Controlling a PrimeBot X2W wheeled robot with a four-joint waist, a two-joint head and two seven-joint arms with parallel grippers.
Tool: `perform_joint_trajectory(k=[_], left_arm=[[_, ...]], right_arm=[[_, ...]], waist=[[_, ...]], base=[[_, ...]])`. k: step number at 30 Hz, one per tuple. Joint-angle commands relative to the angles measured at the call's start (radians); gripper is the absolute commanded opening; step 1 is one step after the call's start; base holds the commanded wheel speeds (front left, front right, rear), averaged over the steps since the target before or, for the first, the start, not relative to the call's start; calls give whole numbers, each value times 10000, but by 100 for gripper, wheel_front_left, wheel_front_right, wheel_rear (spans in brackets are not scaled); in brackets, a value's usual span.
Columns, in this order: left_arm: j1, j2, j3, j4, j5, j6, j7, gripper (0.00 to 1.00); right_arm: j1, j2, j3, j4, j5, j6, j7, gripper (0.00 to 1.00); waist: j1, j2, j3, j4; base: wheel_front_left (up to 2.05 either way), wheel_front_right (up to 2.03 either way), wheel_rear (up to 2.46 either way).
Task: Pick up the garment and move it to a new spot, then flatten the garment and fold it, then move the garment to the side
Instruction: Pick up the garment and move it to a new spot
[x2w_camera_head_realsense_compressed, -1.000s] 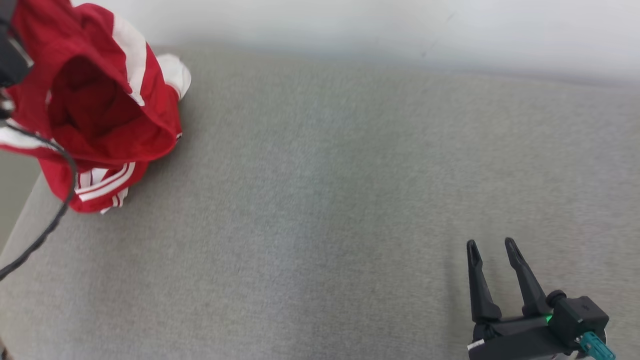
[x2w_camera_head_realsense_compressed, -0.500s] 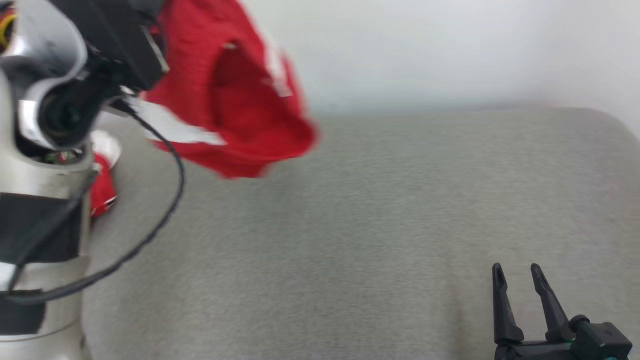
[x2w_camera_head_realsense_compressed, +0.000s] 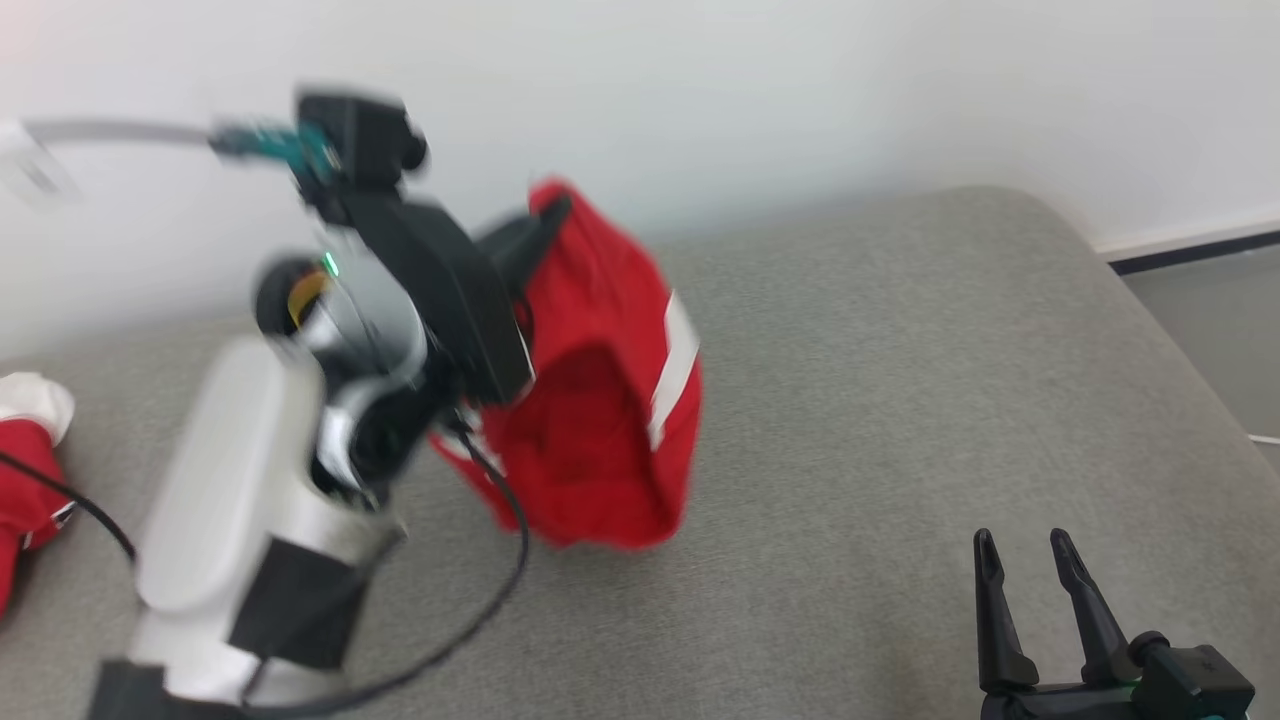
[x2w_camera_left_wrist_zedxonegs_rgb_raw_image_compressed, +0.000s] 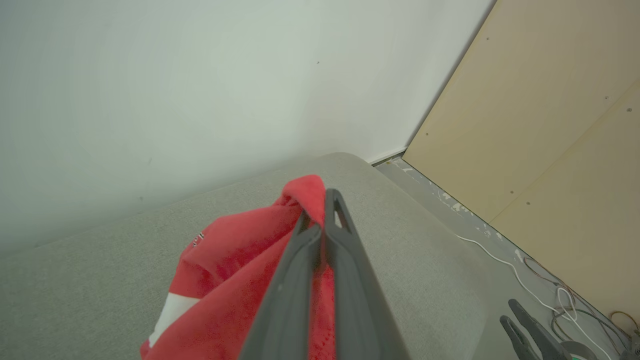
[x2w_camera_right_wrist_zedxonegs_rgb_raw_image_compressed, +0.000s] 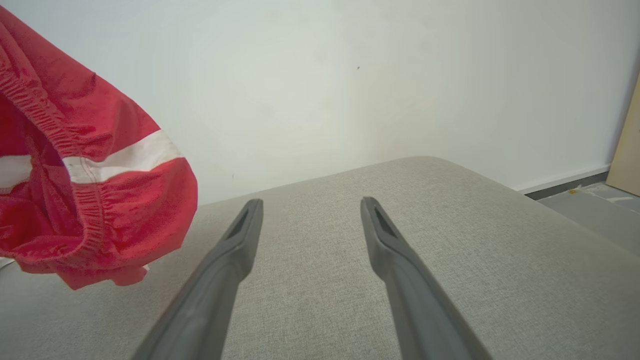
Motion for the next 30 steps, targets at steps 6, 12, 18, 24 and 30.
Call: perform_joint_trajectory(k=[6,12,18,24,30], left_arm=[[1635,-414,-568,1373,740,-27,-1851,0],[2648,-727,-1296,3159,1296,61,-3307,0],[2971,-862,-1844,4198,1439,146,-4713,100],[3191,-898,-1906,4194,1480,459,-6351,100],[4169,-509,-1692,3188,2039,914,-8523,100]], right_arm=[[-114,-2,155,-54,-13,-21,131,100],[-122,-2,342,-131,-121,-21,297,100],[28,-2,310,-217,-139,-21,417,100],[208,-3,41,-366,-257,-21,559,100],[416,0,-179,-538,-280,-21,673,100]], waist=[[1,1,14,-521],[1,1,21,-666],[1,1,36,-573],[1,1,-100,-149],[1,1,-253,503]], base=[[0,0,0],[0,0,0],[0,0,0],[0,0,0],[0,0,0]])
